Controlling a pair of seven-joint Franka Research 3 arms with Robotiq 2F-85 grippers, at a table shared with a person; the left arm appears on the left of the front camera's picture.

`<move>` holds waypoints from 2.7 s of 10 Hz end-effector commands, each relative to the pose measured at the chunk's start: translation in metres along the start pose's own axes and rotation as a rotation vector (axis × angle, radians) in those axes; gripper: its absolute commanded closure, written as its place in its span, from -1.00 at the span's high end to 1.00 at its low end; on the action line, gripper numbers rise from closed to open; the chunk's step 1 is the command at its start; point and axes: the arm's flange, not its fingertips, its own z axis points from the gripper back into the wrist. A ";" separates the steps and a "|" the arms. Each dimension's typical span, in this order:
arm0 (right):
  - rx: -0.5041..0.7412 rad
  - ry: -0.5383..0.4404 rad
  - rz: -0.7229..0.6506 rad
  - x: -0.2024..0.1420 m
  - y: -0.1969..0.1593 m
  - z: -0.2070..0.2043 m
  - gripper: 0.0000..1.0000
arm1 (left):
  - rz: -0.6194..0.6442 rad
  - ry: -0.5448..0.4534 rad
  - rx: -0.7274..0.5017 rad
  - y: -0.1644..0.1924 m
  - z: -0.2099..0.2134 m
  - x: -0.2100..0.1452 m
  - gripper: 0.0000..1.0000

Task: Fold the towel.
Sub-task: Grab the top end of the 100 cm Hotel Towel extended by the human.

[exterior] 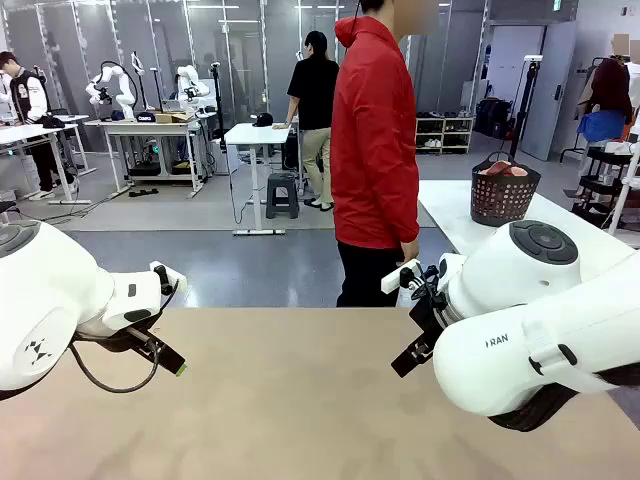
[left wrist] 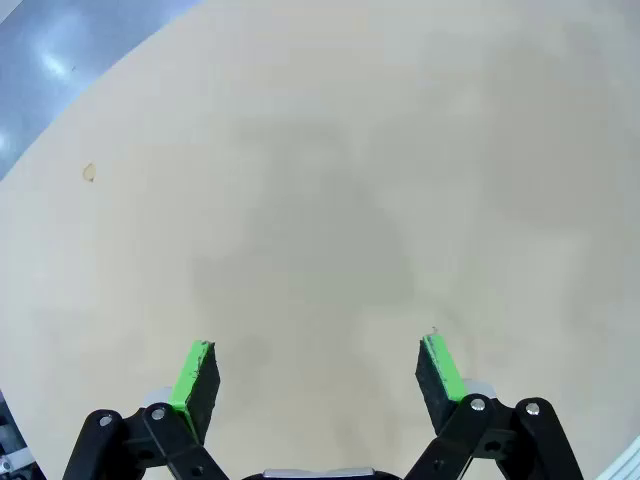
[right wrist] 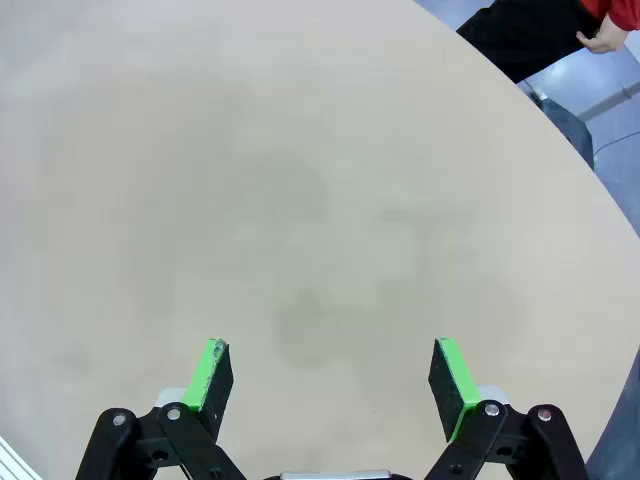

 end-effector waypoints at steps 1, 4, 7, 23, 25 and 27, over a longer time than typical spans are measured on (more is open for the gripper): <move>0.000 0.000 0.000 0.000 0.000 0.000 1.00 | 0.000 0.000 0.000 0.000 0.000 0.000 1.00; 0.000 0.000 0.000 0.000 0.000 0.000 1.00 | 0.000 0.000 0.000 0.000 0.000 0.000 1.00; 0.000 0.000 0.000 0.000 0.000 0.000 1.00 | 0.000 0.000 0.000 0.000 0.000 0.000 1.00; 0.902 -0.013 -0.391 -0.042 -0.204 0.224 1.00 | 0.224 -0.157 -1.022 0.218 0.214 -0.072 1.00; 0.945 -0.143 -0.480 -0.095 -0.246 0.241 1.00 | 0.284 -0.341 -1.001 0.256 0.224 -0.123 1.00; 0.964 -0.280 -0.603 -0.148 -0.275 0.249 1.00 | 0.395 -0.399 -1.004 0.278 0.225 -0.160 1.00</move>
